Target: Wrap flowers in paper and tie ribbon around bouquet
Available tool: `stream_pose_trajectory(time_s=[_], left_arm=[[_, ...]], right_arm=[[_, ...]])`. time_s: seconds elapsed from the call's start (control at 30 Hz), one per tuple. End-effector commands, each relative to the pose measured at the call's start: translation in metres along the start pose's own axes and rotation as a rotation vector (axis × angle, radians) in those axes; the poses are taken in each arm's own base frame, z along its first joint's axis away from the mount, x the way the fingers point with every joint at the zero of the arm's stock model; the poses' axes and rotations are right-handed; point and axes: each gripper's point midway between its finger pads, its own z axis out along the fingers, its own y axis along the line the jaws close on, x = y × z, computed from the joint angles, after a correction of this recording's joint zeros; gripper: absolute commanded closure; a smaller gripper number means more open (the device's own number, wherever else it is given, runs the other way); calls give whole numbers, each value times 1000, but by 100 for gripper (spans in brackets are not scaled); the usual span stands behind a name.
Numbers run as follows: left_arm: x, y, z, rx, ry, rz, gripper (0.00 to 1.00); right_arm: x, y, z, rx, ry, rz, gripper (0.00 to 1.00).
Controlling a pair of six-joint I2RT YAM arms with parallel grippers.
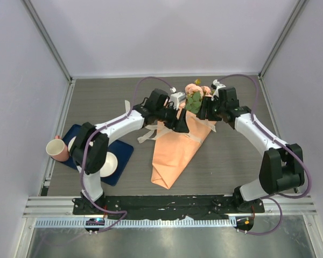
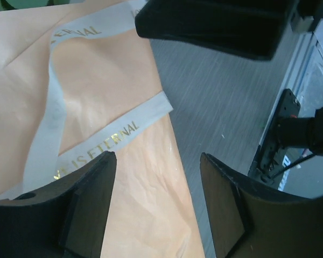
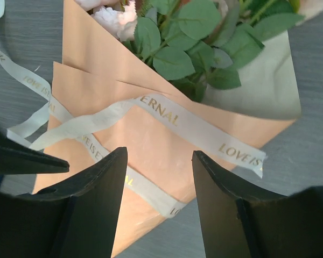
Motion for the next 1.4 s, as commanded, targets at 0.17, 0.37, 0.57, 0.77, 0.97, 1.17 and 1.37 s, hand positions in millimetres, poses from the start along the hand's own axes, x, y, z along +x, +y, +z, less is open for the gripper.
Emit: stream_pose_trajectory(time_s=[0.17,0.37,0.57,0.77,0.97,1.17,1.37], left_arm=[[8,11,11,-53,51,31,34],[18,0,16,-52,86,177,43],[28,9,19,-83,143,295,33],[25,12,19,-122,128,392,24],[19,16,29,-156,55,495,25],[19,30,46,-255,80,639,23],[10,47,57,-361,38,705,34]], right_arm=[[-9,3,36,-39,-80,-337,41],[-10,-3,50,11,-84,-389,42],[9,-1,67,24,-19,-447,43],[6,3,71,38,-30,-440,49],[-1,8,52,101,-73,-378,92],[4,31,33,8,-50,-266,99],[12,45,27,-64,-28,-155,99]])
